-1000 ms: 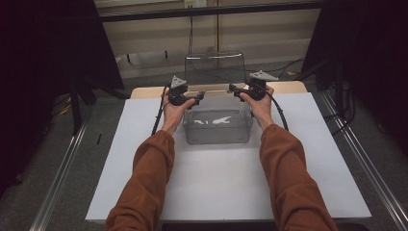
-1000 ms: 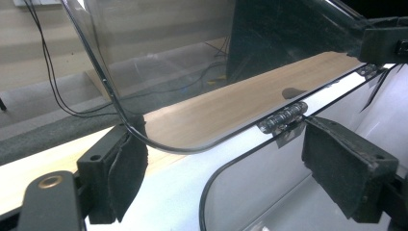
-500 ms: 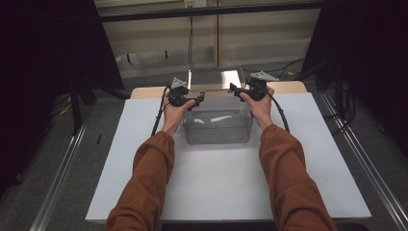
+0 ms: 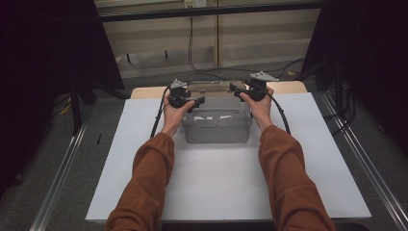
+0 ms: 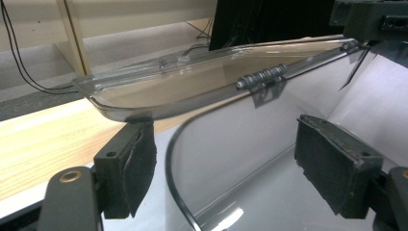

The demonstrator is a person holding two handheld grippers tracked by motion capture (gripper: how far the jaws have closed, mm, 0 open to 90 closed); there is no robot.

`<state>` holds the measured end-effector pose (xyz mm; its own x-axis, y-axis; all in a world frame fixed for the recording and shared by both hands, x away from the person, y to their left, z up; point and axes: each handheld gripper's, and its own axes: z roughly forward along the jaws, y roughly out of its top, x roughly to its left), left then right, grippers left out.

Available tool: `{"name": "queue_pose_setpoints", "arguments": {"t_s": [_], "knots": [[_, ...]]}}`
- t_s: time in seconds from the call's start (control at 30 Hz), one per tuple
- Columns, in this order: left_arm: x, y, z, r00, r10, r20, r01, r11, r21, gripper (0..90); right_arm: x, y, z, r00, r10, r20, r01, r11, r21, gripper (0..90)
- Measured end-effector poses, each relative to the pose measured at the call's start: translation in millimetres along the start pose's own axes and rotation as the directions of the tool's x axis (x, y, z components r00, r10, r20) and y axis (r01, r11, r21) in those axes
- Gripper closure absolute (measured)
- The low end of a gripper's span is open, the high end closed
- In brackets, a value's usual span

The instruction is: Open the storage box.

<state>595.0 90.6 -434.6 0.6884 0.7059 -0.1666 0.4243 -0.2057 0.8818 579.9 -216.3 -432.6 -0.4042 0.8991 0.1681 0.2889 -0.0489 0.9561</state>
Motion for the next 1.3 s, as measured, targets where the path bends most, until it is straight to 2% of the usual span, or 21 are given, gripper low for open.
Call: {"name": "queue_pose_setpoints", "arguments": {"t_s": [0.2,0.43,0.53,0.67,0.8,1.3], "knots": [[-1.6,-2.2,-3.3,0.9998,-0.014,0.014,0.013,0.9999,0.009,22.4,1.9,2.2,-3.1,0.9997,-0.025,0.007,0.025,1.000,0.009,20.8],[-6.6,-3.2,-7.0,1.0000,0.007,0.007,-0.007,1.0000,-0.007,23.1,4.1,2.3,-7.1,0.9994,-0.034,0.009,0.034,0.999,0.008,19.3],[-7.9,-3.5,-9.2,1.0000,-0.001,0.003,0.001,0.9999,-0.013,23.0,5.2,1.2,-9.4,0.9981,-0.060,0.013,0.060,0.998,0.026,17.9],[-9.1,-4.7,-11.4,1.0000,-0.005,-0.002,0.005,0.9995,-0.030,22.3,4.1,-0.6,-14.0,0.9987,-0.049,0.015,0.049,0.999,0.018,17.3],[-11.0,-6.1,-14.1,0.9999,-0.011,-0.011,0.011,0.9991,-0.040,21.0,4.5,-0.2,-18.5,0.9982,-0.059,0.014,0.059,0.998,0.025,16.6],[-16.3,-7.0,-21.2,0.9996,0.006,-0.028,-0.008,0.9992,-0.039,15.9,13.2,9.2,-35.3,0.9969,-0.078,-0.002,0.078,0.997,-0.007,15.2]]}}
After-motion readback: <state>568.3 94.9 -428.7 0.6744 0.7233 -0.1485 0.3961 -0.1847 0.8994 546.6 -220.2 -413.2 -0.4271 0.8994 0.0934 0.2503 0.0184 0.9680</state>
